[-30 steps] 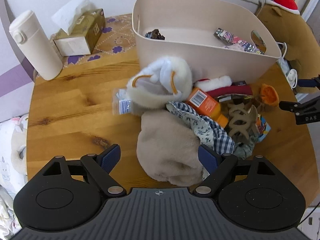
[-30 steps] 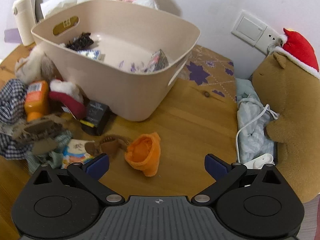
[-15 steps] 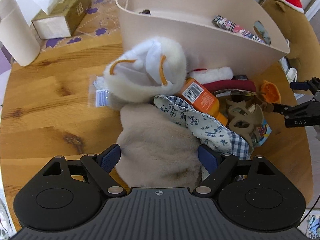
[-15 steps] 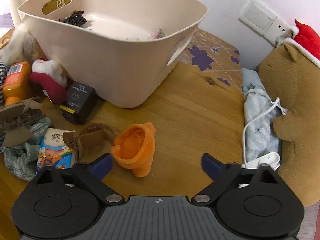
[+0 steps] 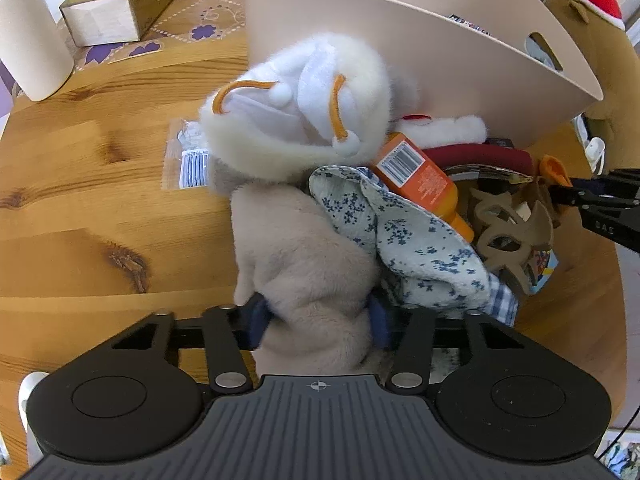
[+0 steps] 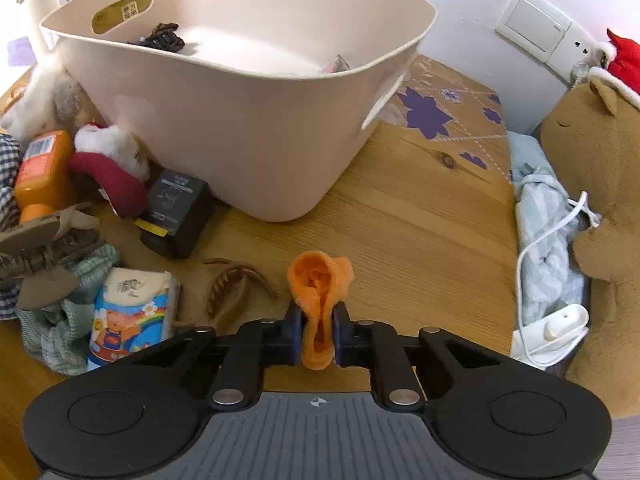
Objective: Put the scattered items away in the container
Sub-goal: 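Grasp the beige fuzzy cloth with the left gripper while the right grasps the orange cup, then carry the beige cloth and orange cup into the basket and release both, then grasp the checked blue cloth with the left gripper while the right grasps the cartoon tissue pack, then carry the checked cloth and tissue pack over the basket and release both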
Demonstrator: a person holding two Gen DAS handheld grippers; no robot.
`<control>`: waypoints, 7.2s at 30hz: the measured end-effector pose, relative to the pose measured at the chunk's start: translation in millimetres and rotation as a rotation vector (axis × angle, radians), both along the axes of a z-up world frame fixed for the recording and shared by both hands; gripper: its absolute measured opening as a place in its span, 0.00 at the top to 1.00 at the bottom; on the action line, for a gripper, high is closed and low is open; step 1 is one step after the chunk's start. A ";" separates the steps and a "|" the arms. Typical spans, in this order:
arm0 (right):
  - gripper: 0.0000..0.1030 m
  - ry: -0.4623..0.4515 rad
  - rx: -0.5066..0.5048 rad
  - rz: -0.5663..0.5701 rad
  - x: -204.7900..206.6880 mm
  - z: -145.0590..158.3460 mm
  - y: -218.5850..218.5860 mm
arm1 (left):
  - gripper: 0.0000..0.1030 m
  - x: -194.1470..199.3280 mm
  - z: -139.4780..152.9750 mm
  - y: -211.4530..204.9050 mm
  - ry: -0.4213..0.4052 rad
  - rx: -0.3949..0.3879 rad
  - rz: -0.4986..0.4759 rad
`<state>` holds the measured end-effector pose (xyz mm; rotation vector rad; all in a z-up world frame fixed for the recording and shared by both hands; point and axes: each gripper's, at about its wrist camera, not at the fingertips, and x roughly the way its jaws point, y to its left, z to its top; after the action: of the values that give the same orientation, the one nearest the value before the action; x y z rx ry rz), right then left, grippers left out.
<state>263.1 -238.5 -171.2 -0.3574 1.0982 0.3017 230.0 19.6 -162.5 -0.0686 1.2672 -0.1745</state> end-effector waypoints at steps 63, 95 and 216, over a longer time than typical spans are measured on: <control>0.89 -0.338 0.183 0.151 -5.9 186.5 27.4 | 0.74 38.8 188.1 -22.1 -0.498 0.069 -0.129; 0.79 -0.098 0.117 0.087 79.7 87.3 61.7 | 0.69 147.6 89.2 -78.3 -0.250 0.121 -0.096; 0.57 -0.052 0.279 0.014 -116.4 60.7 17.4 | 0.83 -56.6 53.4 -12.5 -0.121 0.079 -0.033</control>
<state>146.7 -221.2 -110.5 -0.1236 0.9874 0.4497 173.4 7.0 -109.2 0.0304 1.1542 -0.1550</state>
